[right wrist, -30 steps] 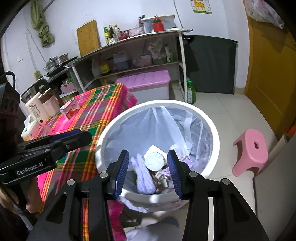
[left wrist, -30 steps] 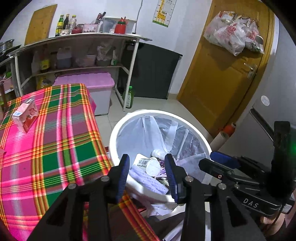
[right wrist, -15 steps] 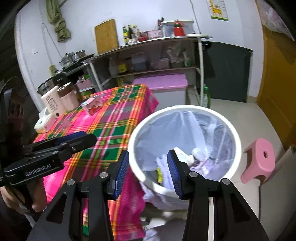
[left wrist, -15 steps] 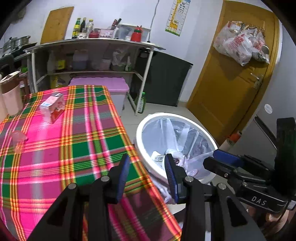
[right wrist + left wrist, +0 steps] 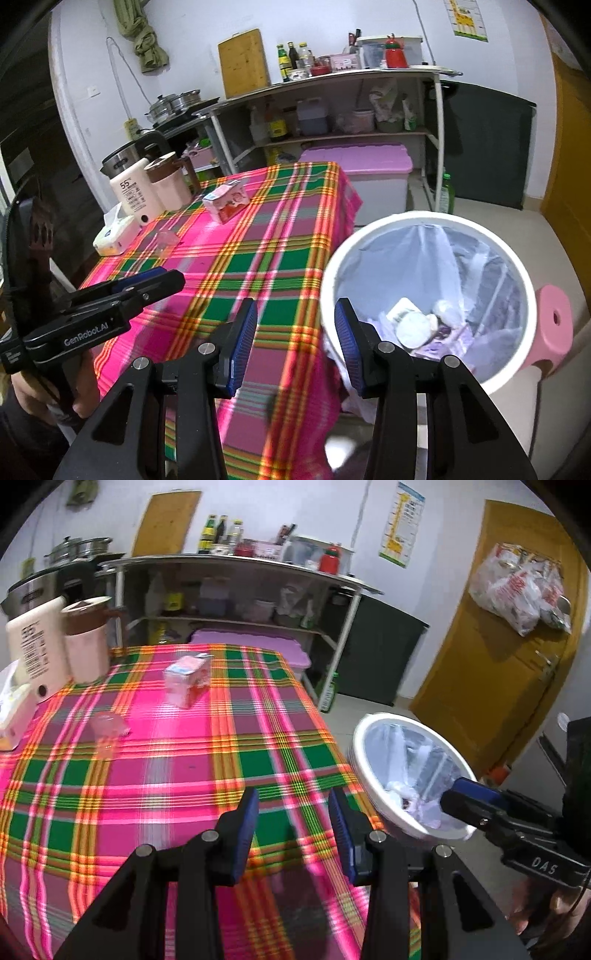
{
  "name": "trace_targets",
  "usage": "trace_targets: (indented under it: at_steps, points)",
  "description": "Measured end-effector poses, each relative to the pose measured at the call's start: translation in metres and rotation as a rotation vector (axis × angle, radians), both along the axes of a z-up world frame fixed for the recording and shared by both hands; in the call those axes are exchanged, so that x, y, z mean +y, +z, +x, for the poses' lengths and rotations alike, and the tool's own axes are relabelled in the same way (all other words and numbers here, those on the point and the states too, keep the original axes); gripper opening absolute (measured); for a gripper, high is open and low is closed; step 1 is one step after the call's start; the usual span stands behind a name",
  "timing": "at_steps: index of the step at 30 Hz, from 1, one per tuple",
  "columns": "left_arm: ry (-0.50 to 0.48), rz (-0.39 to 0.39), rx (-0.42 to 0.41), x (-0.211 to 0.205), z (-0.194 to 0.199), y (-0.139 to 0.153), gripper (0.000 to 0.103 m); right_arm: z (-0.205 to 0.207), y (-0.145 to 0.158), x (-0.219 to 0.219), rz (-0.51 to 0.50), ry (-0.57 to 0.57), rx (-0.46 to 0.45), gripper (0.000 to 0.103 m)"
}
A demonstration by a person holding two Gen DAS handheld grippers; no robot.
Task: Collect trash
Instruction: 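Move both tools back over the table, then grasp a clear plastic cup with the left tool while the right tool grasps the pink juice carton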
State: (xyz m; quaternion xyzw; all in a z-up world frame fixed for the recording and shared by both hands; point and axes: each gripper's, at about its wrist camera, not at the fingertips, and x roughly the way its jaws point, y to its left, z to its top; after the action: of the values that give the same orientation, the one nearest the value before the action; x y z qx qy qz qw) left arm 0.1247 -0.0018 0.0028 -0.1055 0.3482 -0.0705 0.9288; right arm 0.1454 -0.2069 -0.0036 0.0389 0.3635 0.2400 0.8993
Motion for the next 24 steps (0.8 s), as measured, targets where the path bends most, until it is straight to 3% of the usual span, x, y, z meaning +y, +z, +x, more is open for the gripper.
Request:
trace_targets:
  at_steps: [12,24]
  points:
    - [0.154,0.009,0.001,0.068,0.007,-0.008,0.041,0.018,0.002,0.042,-0.005,0.074,-0.005,0.047]
    - [0.271,0.039,0.079,0.118,0.041,-0.034,0.046,0.039,-0.004,0.067,-0.015,0.114,0.005,0.047]
